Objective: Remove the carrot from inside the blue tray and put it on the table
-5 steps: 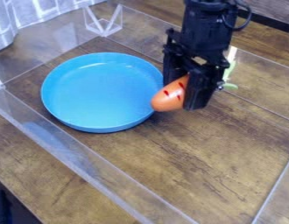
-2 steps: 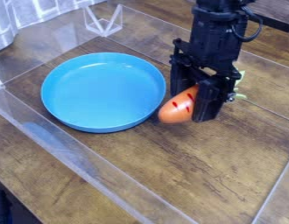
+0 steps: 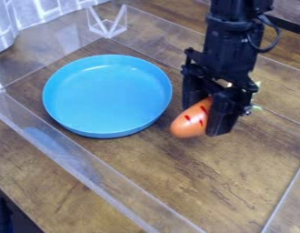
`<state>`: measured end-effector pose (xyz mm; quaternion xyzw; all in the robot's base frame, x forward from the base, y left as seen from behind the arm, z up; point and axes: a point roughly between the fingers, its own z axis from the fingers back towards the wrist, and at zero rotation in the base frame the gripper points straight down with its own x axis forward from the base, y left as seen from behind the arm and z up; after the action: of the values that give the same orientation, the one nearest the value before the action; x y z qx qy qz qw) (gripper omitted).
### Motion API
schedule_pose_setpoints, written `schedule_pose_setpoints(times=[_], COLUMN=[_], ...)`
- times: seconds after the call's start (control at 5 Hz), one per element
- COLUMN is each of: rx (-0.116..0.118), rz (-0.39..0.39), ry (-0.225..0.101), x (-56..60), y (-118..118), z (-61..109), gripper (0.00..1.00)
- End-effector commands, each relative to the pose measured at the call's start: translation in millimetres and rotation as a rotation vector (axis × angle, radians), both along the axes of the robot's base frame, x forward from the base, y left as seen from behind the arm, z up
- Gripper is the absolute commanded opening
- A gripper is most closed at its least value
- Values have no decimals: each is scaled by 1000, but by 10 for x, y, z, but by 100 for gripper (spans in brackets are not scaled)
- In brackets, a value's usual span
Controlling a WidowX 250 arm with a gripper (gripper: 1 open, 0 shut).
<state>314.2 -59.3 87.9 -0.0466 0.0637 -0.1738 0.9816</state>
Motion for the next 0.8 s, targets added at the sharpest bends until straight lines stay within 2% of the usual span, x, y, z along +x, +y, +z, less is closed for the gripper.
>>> schedule_pose_setpoints(times=[0.0, 0.6], rx=[-13, -29], rz=[-8, 6], ry=[-36, -5], x=[16, 45], y=[-77, -119], z=[83, -81], gripper=[0, 0])
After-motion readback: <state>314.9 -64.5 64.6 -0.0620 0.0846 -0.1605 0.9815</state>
